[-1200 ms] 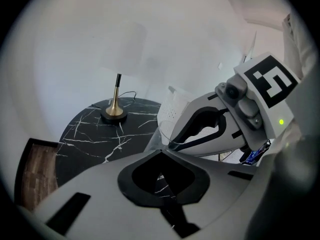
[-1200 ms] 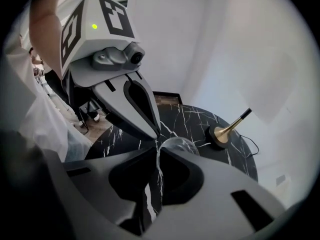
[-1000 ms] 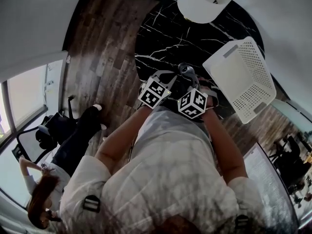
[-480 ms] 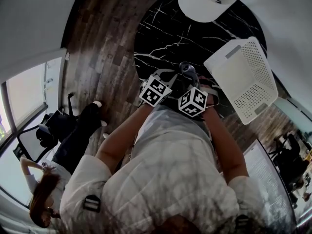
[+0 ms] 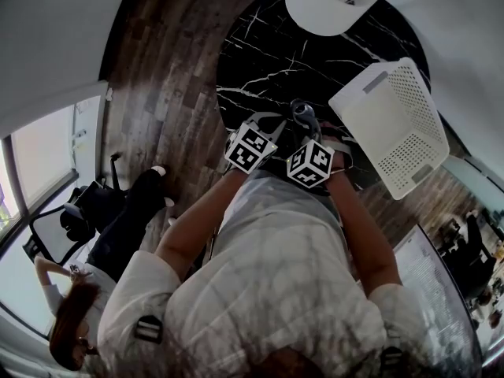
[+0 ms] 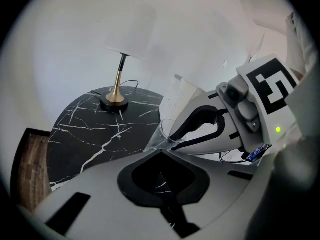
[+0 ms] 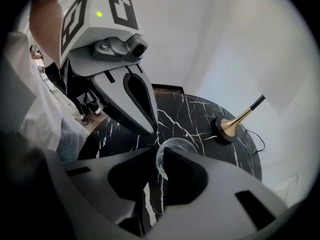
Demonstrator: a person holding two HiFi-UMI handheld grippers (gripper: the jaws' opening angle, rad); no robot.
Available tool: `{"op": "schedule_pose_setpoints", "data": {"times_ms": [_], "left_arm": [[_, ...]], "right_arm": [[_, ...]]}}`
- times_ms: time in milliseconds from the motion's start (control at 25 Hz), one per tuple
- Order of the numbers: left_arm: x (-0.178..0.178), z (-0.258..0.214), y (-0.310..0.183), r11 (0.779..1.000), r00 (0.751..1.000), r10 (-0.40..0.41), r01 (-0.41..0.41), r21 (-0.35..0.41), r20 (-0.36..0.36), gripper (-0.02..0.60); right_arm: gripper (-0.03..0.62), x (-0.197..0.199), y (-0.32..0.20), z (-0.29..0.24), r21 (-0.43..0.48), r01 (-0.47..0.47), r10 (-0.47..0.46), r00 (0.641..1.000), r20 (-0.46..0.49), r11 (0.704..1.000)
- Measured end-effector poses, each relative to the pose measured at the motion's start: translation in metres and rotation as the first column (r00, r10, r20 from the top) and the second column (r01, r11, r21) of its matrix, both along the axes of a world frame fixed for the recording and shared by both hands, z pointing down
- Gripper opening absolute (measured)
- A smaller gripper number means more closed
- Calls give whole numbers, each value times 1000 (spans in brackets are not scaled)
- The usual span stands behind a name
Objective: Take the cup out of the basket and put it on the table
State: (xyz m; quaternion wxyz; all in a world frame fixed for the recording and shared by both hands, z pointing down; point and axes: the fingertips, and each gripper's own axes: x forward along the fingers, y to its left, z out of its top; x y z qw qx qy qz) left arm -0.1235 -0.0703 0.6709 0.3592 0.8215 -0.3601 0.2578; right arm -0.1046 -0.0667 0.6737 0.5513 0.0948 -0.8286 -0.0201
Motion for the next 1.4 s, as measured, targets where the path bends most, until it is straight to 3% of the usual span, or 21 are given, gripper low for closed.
{"op": "schedule_pose_setpoints", "data": {"times_ms": [280, 480, 800, 1000, 1400], "left_arm": [[-4, -22, 1, 999, 1000, -8, 8, 50, 10, 6], [-2, -46, 4, 995, 1000, -10, 9, 96, 7, 6], [18, -97, 14, 982, 999, 11, -5, 190, -30, 6], [42, -146, 21, 958, 996, 50, -27, 286, -71, 6], [99, -245, 32, 881, 971, 182, -91, 464, -154, 6]], "right_arm": [[65, -1, 2, -20, 14, -37, 36, 996, 76, 999], [67, 2, 5, -43, 72, -91, 81, 987, 139, 993], [67, 26, 17, -92, 48, -267, 241, 922, 304, 962], [66, 51, 23, -138, 56, -372, 316, 852, 417, 927], [49, 108, 35, -247, 60, -568, 413, 663, 625, 821]]}}
